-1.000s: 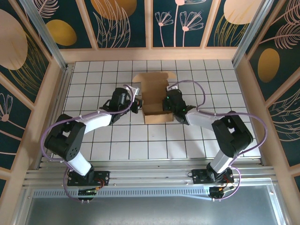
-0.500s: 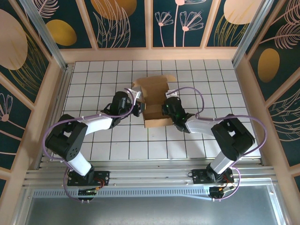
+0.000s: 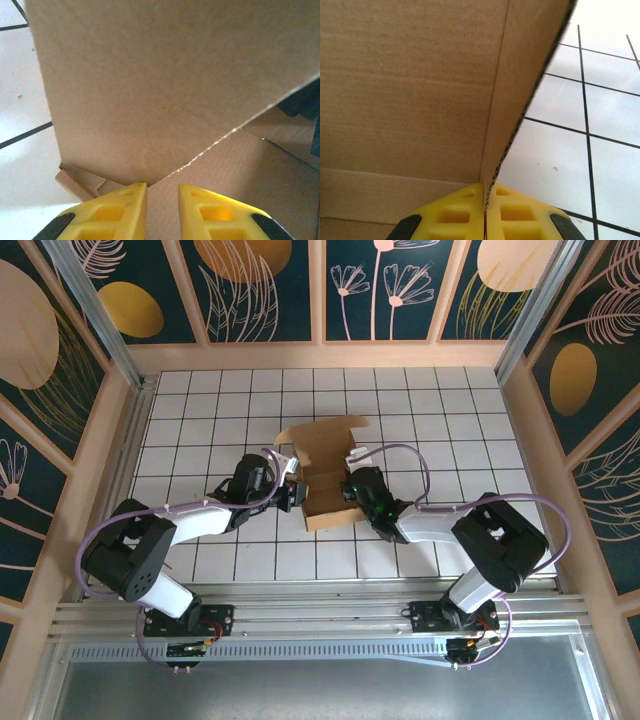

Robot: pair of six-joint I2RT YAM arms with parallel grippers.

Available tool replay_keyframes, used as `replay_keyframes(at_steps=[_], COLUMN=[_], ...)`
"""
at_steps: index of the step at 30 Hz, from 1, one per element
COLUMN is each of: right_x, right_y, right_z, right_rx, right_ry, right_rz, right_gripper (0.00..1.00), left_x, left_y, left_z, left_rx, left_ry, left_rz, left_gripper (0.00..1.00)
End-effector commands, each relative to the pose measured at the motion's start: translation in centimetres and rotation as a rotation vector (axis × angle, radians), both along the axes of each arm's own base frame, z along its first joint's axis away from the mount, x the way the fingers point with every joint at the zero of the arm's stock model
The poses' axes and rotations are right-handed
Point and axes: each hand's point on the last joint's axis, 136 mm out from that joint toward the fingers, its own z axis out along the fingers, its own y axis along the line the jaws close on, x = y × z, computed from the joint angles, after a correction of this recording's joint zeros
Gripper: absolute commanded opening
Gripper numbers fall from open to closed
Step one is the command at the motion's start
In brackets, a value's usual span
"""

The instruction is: Fold the paper box

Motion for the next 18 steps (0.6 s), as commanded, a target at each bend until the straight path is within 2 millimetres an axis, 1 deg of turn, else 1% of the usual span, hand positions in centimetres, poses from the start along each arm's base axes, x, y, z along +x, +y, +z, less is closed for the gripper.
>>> replay_keyframes(at_steps=[1,4,8,11,13,15,18], right_x=[-1.3,-1.6,-1.8,-2.1,-2.1,-2.3,-2.7], right_y=[-0.7,-1.4,-2.5,-2.2,-2.2,-2.0,-1.7], right_z=[-0.9,-0.3,0.4,0.6,0.7,0.9,1.4], right_rx=[-0.088,-0.124,-0.170,-0.168,-0.170,-0.155,-0.124], right_ry=[-0.012,-0.071,-0.132,-0.152,-0.157,-0.163,-0.180], right_rz=[0.009,-0.004,-0.023,0.006,0.000,0.001,0.012], right_gripper=[0.08,0.08,0.08,0.08,0.09,0.10,0.17], left_x=[-0.8,-0.9,-1.7,-2.9,-3.5,-3.9,-3.9], left_y=[0.5,1.6,3.2,3.7,4.1,4.5,5.6], left_z=[1.1,2.7,5.1,6.5,7.4,8.8,12.3], left_rx=[-0.006,-0.018,-0.052,-0.087,-0.107,-0.144,-0.219], left_ry=[-0.018,-0.077,-0.153,-0.186,-0.198,-0.217,-0.264], left_rz=[0.007,0.057,0.115,0.113,0.116,0.135,0.205], left_gripper=[0.25,0.27,0.36,0.42,0.44,0.45,0.49])
